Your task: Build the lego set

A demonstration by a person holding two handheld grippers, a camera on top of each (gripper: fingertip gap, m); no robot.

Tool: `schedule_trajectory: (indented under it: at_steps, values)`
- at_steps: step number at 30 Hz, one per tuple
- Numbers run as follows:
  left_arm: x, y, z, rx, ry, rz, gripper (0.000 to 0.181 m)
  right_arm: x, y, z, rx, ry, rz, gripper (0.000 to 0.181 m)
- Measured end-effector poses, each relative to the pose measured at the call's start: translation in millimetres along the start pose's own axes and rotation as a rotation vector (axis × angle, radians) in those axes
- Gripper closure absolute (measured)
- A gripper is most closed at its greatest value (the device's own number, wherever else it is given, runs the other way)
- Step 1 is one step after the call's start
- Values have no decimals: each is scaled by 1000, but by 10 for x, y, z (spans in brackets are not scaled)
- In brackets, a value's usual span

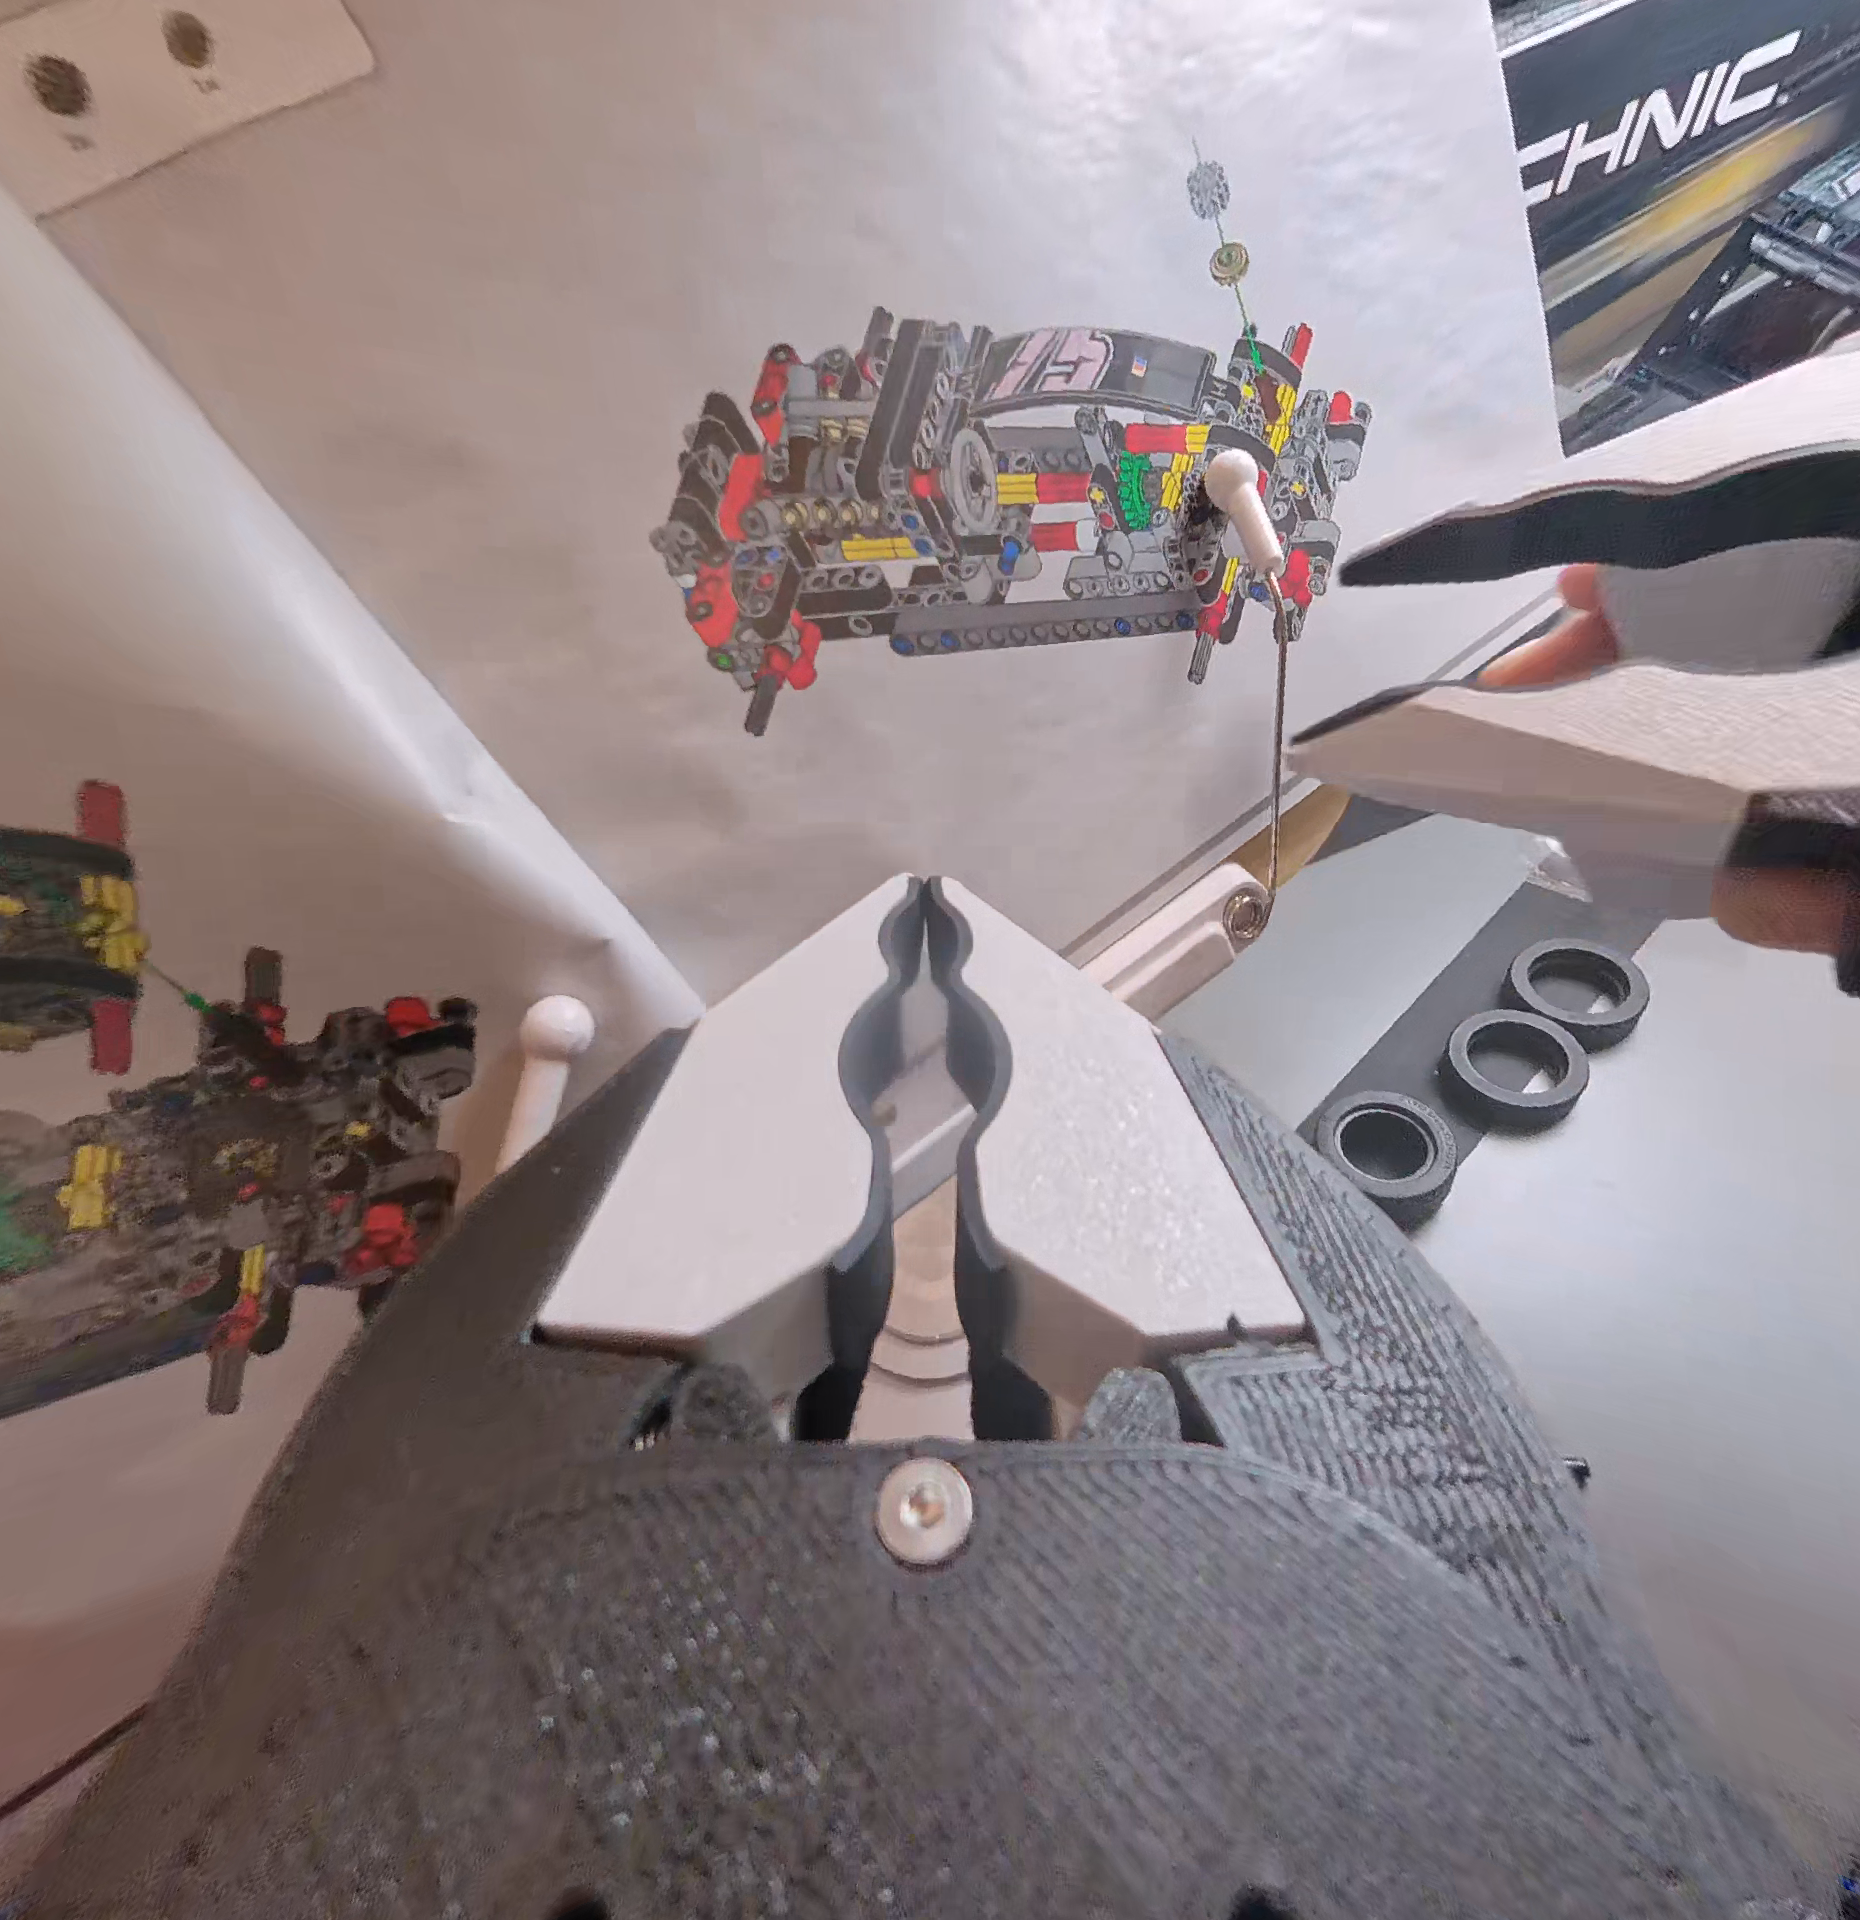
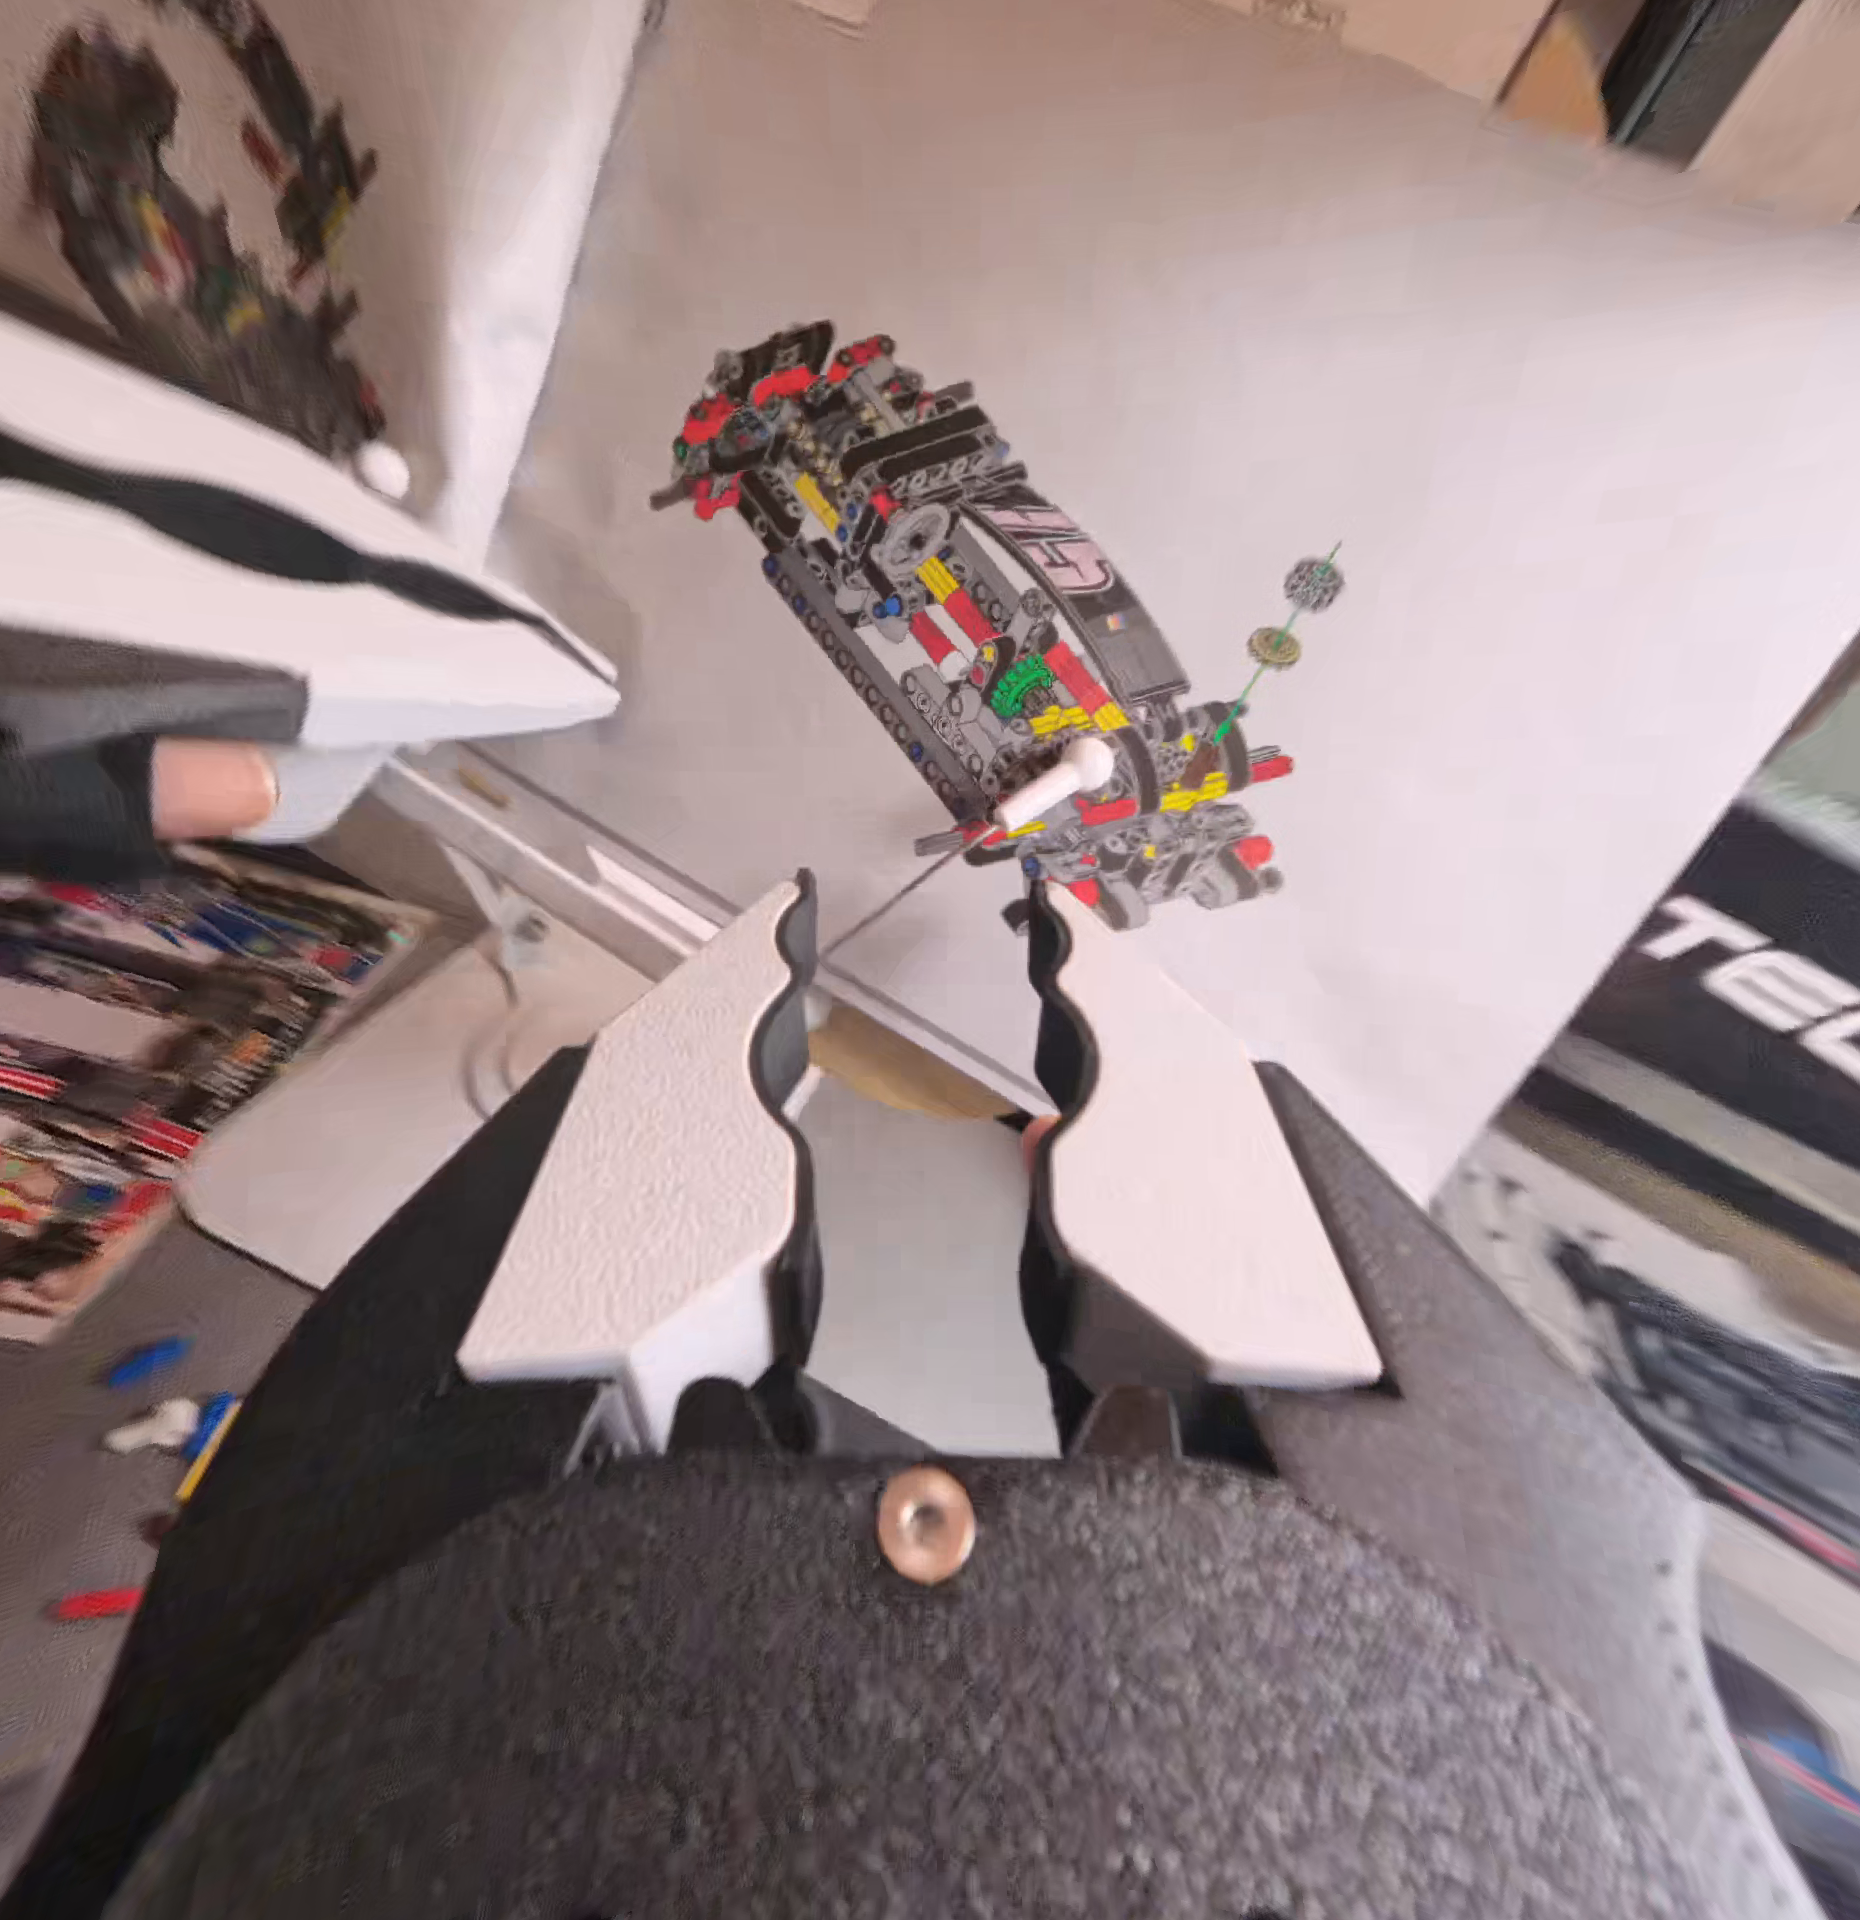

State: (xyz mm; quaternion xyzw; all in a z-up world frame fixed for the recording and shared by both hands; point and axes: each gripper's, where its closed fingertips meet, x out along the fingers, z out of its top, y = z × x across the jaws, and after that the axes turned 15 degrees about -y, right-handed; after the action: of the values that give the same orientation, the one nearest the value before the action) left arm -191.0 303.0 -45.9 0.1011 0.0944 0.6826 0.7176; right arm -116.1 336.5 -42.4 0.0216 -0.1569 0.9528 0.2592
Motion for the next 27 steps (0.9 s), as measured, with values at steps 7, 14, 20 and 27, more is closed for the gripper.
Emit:
schedule_trajectory:
  at_steps: [7,14,20,27]
  values:
    - [-209,353,10,3,-5,141,181,354,377,152,-148,-8,204,181]
    - [-491,605,167,76,-178,228,176,403,744,10,-567,47,316,181]
    - [-452,542,-105,75,-73,114,162,415,733,8,-597,43,283,181]
    - [-477,373,-255,419,-45,-21,177,426,728,1,-626,57,253,181]
